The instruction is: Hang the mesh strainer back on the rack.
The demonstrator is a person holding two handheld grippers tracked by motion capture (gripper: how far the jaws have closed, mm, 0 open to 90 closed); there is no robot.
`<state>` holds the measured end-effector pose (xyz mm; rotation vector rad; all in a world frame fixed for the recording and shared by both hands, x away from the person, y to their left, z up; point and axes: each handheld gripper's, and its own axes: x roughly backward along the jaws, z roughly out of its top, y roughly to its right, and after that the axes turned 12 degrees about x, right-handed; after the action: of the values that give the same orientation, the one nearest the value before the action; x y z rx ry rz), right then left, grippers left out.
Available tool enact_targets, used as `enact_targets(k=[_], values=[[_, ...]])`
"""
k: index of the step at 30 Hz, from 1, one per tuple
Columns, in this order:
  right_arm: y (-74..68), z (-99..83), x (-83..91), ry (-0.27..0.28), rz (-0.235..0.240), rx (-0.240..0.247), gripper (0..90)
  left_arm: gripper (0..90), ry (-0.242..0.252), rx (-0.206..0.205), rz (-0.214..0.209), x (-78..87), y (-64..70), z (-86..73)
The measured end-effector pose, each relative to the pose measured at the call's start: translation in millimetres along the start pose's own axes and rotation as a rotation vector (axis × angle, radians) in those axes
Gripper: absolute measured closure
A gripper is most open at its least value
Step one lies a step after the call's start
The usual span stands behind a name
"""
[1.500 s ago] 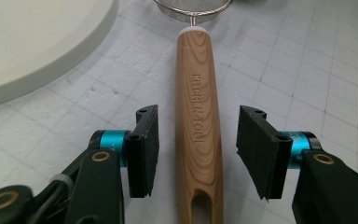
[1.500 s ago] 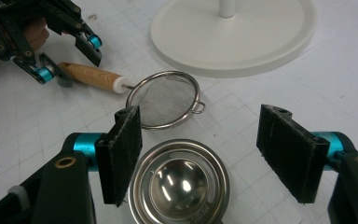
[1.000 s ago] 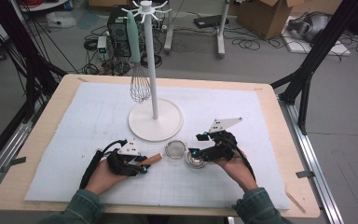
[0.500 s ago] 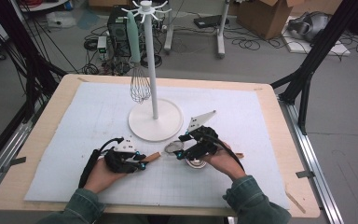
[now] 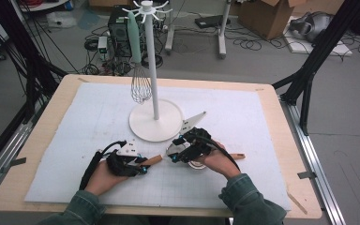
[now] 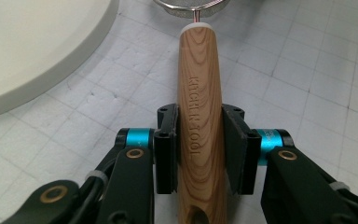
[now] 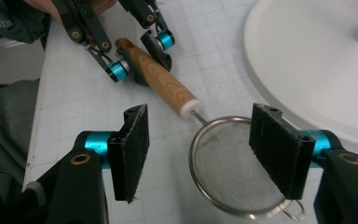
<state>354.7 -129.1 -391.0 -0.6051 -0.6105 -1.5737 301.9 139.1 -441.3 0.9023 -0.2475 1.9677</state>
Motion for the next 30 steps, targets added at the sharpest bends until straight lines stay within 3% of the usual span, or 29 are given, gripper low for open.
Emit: enact_targets(k=[6, 13, 19, 30], values=[[2.4, 13.8, -18.4, -0.034, 0.057, 0.057, 40.6, 69.6, 0.010, 0.001, 0.012, 2.8, -0.8, 1.3], [4.2, 23.1, -44.1, -0.128, 0.102, 0.136, 47.3, 69.8, 0.009, -0.014, 0.015, 3.0, 0.1, 1.2], [4.9, 22.4, -52.6, -0.176, 0.109, 0.162, 53.7, 70.0, 0.007, -0.013, 0.017, 3.5, 1.7, 2.2], [2.6, 22.2, -68.9, -0.241, 0.106, 0.267, 61.7, 70.0, 0.017, -0.010, 0.006, 5.3, 2.4, 3.3]])
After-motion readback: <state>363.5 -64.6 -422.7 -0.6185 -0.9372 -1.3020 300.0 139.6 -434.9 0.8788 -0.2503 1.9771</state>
